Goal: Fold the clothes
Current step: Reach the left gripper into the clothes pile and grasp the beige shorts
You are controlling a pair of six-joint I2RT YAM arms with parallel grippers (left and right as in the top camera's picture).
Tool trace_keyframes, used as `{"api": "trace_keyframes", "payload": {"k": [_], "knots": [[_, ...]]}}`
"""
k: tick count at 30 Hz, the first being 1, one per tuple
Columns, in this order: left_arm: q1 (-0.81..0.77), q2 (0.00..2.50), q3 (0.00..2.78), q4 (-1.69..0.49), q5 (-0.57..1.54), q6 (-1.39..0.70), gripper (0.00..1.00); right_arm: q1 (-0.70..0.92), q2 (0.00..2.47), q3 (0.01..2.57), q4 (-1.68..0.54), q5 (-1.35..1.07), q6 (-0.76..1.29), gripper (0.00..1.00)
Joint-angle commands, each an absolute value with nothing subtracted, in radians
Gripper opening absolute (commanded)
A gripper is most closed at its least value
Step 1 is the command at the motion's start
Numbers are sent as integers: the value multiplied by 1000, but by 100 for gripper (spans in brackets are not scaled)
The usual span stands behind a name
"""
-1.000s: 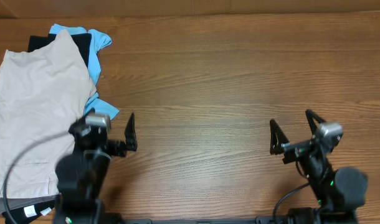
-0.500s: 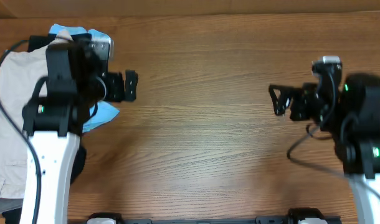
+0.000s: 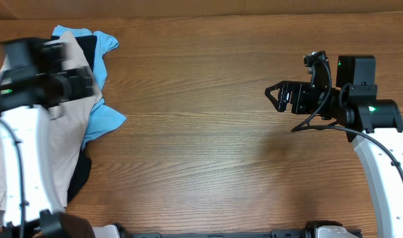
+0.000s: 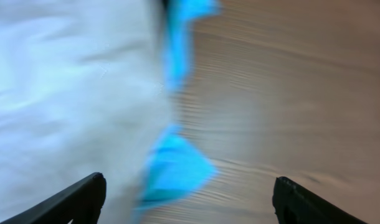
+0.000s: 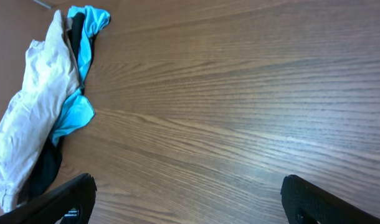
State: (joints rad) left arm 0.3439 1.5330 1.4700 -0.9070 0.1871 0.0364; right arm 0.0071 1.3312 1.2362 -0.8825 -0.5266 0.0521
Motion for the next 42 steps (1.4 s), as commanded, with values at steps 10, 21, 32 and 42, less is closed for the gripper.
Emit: {"api": "trace_keyframes", "payload": {"k": [10, 21, 32, 42], "knots": [[723, 1826, 1496, -752, 211, 45, 81, 5, 1336, 1264, -889, -554, 53, 98], [904, 1874, 1497, -638, 259, 215, 78, 5, 1336, 1263, -907, -540, 53, 98], [915, 1998, 1497, -608, 122, 278, 72, 5, 1336, 1263, -930, -540, 53, 98], [936, 2024, 1497, -607, 163, 244, 13, 5, 1336, 1263, -929, -540, 53, 98]]}}
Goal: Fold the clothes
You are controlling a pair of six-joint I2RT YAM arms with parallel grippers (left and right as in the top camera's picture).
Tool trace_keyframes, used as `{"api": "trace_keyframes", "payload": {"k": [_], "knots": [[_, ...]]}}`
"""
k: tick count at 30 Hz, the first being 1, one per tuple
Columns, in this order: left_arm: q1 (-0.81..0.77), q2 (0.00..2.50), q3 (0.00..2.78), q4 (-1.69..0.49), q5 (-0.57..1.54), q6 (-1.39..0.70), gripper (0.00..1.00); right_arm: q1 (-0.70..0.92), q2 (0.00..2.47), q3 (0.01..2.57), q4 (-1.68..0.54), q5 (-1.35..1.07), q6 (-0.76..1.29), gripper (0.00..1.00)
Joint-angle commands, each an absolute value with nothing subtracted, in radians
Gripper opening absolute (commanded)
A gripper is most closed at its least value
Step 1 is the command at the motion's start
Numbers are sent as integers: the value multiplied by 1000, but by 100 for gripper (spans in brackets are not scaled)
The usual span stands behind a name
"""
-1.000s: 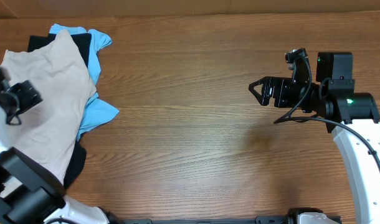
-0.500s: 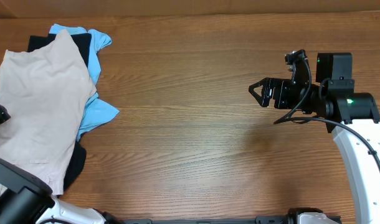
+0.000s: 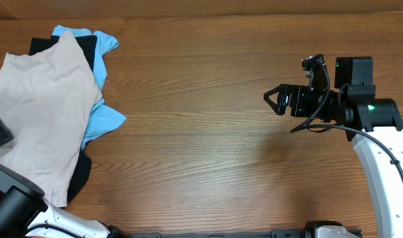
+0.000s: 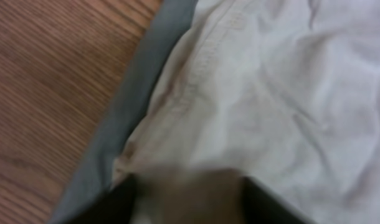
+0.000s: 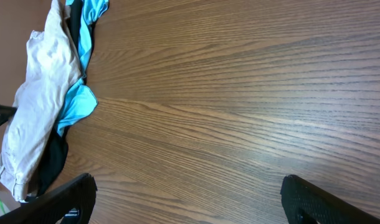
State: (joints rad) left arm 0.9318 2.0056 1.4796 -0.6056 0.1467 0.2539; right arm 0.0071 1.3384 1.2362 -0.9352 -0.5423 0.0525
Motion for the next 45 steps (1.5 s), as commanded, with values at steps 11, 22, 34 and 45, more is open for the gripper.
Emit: {"api": "trace_keyframes", "payload": {"k": [11, 22, 34, 45], "knots": [[785, 1998, 1497, -680, 350, 97, 4, 5, 1336, 1263, -919, -521, 53, 97], [262, 1773, 1544, -664, 524, -80, 4, -2, 1336, 1264, -907, -506, 58, 89], [-423, 1866, 1562, -216, 611, -193, 4, -233, 1335, 1418, -982, -507, 83, 88], [-676, 1965, 1568, -120, 419, -162, 100, -436, 1336, 1511, -1036, -517, 78, 94]]}}
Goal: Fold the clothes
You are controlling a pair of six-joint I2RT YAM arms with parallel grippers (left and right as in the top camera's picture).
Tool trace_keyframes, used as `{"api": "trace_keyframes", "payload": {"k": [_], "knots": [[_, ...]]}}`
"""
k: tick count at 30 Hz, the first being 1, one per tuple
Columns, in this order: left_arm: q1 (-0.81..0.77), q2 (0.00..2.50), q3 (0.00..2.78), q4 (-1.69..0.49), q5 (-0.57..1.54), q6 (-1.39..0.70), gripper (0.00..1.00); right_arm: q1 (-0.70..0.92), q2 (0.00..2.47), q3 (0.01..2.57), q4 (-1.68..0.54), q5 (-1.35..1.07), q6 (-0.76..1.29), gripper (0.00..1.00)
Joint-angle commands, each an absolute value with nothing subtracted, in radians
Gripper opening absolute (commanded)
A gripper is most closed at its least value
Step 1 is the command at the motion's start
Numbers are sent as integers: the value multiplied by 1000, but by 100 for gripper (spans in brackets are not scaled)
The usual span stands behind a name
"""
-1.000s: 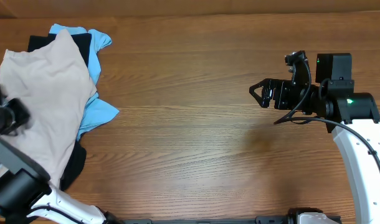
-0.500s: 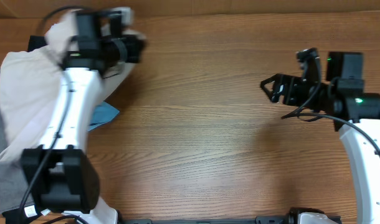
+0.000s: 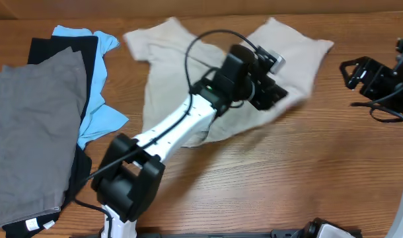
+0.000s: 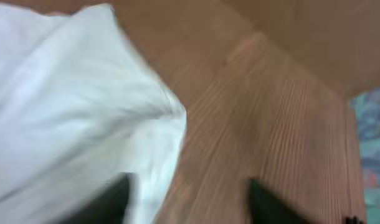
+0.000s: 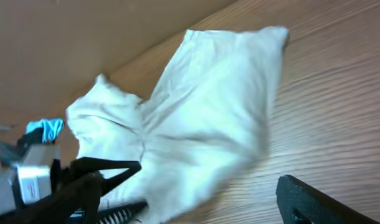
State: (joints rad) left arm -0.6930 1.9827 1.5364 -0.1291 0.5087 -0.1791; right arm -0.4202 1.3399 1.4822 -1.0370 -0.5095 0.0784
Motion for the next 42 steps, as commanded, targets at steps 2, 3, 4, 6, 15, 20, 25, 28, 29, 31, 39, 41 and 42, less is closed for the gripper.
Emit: {"api": "trace_keyframes", "payload": {"k": [2, 3, 4, 6, 15, 20, 25, 28, 29, 31, 39, 41, 42], "knots": [[-646, 1952, 1591, -143, 418, -162, 100, -445, 1336, 1511, -1034, -517, 71, 94], [-624, 1946, 1607, -167, 420, -162, 100, -445, 1335, 1511, -1035, -518, 64, 95], [-599, 1937, 1626, -205, 423, -165, 100, -445, 1336, 1511, -1036, -518, 55, 95], [-543, 1919, 1672, -302, 424, -164, 100, -445, 1336, 1510, -1039, -518, 52, 95], [-310, 1889, 1839, -826, 459, 94, 100, -268, 1383, 1493, -995, -506, 26, 95], [-255, 1896, 1828, -1002, 348, 97, 100, -86, 1516, 1493, -897, -417, 27, 95], [-221, 1903, 1802, -1118, 274, 98, 98, 58, 1695, 1493, -785, -280, 27, 95], [-219, 1926, 1789, -1156, 257, 97, 96, 97, 1792, 1493, -733, -258, 27, 95], [-218, 1942, 1784, -1169, 258, 97, 96, 105, 1822, 1493, -722, -258, 27, 96], [-216, 1969, 1780, -1199, 255, 97, 93, 118, 1873, 1493, -711, -259, 27, 95], [-181, 2090, 1767, -1271, 235, 114, 90, 140, 2006, 1493, -714, -246, 12, 94], [-149, 2103, 1767, -1276, 236, 133, 91, 148, 2024, 1493, -710, -246, -18, 93], [-131, 2106, 1767, -1279, 241, 145, 91, 153, 2030, 1493, -710, -246, -34, 93]]}}
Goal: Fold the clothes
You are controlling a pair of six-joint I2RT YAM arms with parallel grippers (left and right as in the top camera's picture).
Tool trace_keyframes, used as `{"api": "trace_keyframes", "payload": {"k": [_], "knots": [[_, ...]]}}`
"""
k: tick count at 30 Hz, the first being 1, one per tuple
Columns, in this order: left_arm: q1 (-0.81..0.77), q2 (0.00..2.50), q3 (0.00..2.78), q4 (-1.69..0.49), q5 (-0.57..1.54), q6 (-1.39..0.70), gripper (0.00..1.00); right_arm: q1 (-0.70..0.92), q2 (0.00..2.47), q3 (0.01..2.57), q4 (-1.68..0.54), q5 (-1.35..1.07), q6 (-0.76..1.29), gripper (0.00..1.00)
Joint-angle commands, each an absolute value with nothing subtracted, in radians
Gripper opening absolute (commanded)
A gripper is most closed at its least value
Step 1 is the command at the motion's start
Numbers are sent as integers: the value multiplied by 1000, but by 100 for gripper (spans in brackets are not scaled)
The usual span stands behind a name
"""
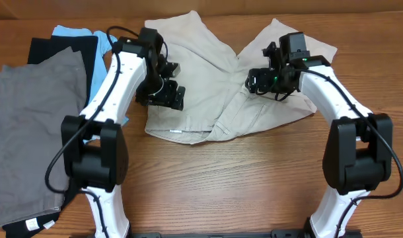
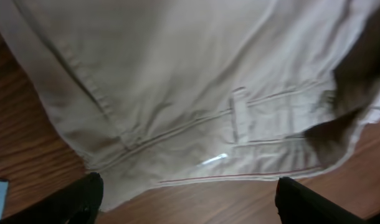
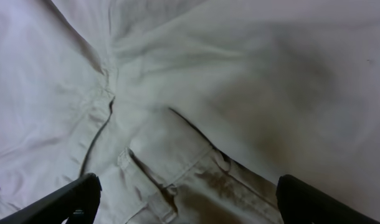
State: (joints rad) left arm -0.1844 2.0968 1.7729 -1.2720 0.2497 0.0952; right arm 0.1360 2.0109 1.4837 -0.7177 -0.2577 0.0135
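Beige shorts (image 1: 215, 79) lie spread at the back middle of the table, waistband toward the front. My left gripper (image 1: 170, 97) hangs open over their left part; in the left wrist view its open gripper (image 2: 187, 208) sits just past the waistband (image 2: 240, 180), above bare wood. My right gripper (image 1: 254, 80) is open over the crotch and right leg. The right wrist view is filled with the beige cloth (image 3: 196, 93), and the gripper (image 3: 196, 202) there holds nothing.
A pile of clothes lies at the left: a grey garment (image 1: 30, 132) on top, a black one (image 1: 56, 46) and a light blue one (image 1: 102, 125) beneath. Bare wooden table (image 1: 241, 185) stretches in front of the shorts.
My left gripper has drawn back from the table's middle to the shorts' left side and stands open. My right gripper has come in from the far right edge over the shorts, which lie flatter.
The beige shorts first lay on top of the left pile with my left arm over them. Then my left gripper was down at their waistband. Then the shorts were at the back middle under my outstretched left arm. Now both grippers hang open above them.
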Motion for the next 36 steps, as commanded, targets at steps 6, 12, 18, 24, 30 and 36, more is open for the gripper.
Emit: {"api": "trace_keyframes", "payload": {"k": [6, 12, 18, 24, 30, 36], "knots": [[-20, 2106, 1766, -1290, 330, 204, 95, 207, 2059, 1493, -685, -196, -137, 91], [19, 2106, 1763, -1310, 344, 206, 93, 247, 2092, 1493, -664, -144, -162, 70], [19, 2106, 1763, -1328, 344, 205, 86, 239, 2092, 1493, -674, -131, -158, 20], [19, 2106, 1763, -1335, 349, 187, 72, 216, 2073, 1504, -755, -136, -34, 4], [19, 2106, 1763, -1331, 351, 175, 62, 215, 1974, 1514, -883, -193, 150, 4], [18, 2106, 1763, -1332, 372, 176, 71, 216, 1855, 1514, -999, -248, 279, 4]]}}
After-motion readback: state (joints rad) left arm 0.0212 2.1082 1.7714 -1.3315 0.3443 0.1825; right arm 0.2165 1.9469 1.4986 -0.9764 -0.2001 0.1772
